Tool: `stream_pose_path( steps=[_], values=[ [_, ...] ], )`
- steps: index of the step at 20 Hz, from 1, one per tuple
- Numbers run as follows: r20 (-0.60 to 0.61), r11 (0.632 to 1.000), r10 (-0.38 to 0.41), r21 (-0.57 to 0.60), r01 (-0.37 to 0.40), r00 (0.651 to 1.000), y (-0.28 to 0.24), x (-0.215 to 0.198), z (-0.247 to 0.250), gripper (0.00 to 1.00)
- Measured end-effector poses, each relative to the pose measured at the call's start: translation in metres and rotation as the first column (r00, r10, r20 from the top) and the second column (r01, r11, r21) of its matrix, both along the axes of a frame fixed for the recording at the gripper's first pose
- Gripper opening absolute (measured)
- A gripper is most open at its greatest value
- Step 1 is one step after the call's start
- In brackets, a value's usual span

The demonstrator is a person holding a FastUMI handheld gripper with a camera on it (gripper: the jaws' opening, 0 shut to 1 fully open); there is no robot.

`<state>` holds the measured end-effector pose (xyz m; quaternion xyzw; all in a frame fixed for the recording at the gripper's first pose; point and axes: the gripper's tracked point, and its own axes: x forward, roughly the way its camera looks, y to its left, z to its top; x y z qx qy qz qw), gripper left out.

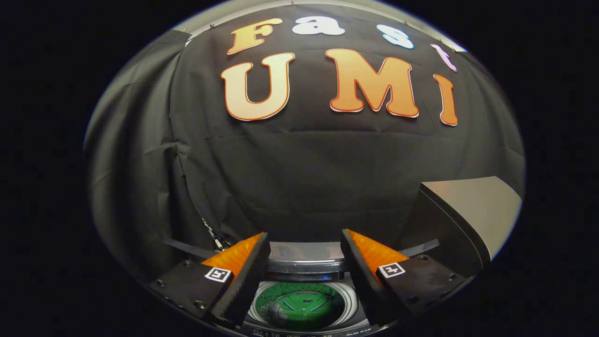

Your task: Put the clothes into the washing machine and then close the washing machine lid.

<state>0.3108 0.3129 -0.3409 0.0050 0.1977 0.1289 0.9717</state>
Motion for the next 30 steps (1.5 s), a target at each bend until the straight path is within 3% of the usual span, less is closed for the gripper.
stream_pose_path(
  steps=[6,11,16,21,30],
  values=[
    [-0.022,1.0,0.005,0.006,-0.005,1.0,0.001,-0.006,-0.013,0.98],
    [-0.165,0.999,0.019,-0.039,-0.026,0.986,0.003,-0.026,-0.076,0.99],
    [-0.246,0.999,0.035,-0.026,-0.043,0.969,0.007,-0.042,-0.104,0.99],
    [-0.162,0.999,0.051,-0.009,-0.054,0.986,0.0,-0.043,-0.039,0.99],
    [0.108,1.0,0.003,-0.01,-0.002,0.994,-0.066,-0.076,0.149,0.98]
  ],
)
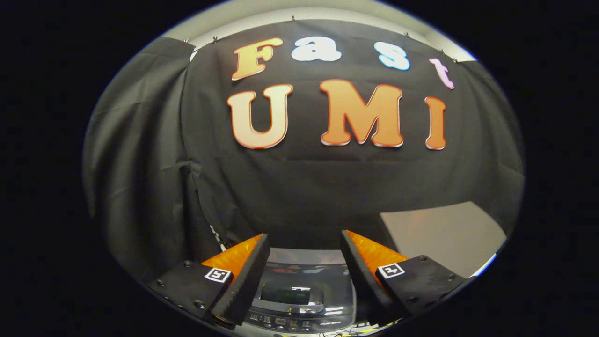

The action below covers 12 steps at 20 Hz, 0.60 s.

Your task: Put the clothes into the washing machine and then close the washing machine lid.

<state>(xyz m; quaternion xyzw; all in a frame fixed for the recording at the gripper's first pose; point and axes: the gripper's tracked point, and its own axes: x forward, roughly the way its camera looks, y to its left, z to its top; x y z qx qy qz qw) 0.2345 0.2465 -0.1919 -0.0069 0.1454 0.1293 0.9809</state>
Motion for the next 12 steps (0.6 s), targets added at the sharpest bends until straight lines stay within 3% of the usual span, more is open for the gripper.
stream_pose_path(
  steps=[12],
  values=[
    [0.268,0.983,-0.18,0.002,0.186,0.946,-0.153,-0.084,0.157,0.97]
  ],
)
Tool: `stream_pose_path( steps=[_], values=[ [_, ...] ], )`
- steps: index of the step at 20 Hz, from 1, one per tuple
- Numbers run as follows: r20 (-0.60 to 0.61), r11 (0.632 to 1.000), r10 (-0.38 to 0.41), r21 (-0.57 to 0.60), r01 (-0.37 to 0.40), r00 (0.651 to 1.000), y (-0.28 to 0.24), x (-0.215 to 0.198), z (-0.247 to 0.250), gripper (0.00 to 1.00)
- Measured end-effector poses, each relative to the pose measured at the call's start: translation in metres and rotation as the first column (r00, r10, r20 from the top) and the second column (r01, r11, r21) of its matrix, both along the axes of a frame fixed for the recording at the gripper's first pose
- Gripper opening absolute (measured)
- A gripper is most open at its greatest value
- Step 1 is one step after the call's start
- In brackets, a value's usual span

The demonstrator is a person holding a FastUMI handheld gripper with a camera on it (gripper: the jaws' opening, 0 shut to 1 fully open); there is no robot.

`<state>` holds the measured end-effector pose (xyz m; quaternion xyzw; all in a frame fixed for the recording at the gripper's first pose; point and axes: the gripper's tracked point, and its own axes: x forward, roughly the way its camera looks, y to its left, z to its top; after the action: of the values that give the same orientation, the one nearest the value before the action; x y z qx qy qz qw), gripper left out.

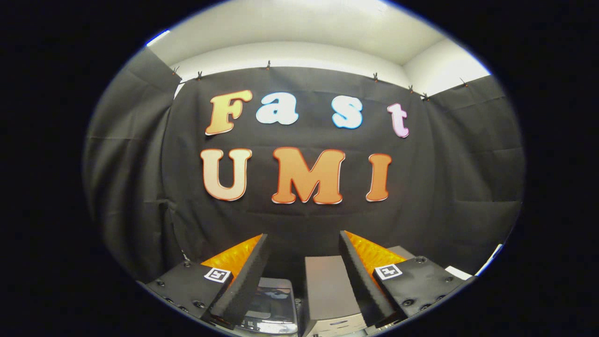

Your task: Put the clothes into the washing machine and then close the washing machine lid.

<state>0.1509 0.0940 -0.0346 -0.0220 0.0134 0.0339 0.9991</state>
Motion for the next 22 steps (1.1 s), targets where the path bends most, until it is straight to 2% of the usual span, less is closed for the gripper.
stream_pose_path(
  steps=[5,12,22],
  values=[
    [0.04,0.999,-0.038,0.026,0.037,0.998,-0.041,-0.028,0.018,0.97],
    [0.025,0.998,-0.056,0.015,0.056,0.998,-0.066,-0.047,0.017,0.96],
    [0.015,0.998,-0.046,0.036,0.046,0.999,-0.074,-0.041,0.014,0.96]
  ],
)
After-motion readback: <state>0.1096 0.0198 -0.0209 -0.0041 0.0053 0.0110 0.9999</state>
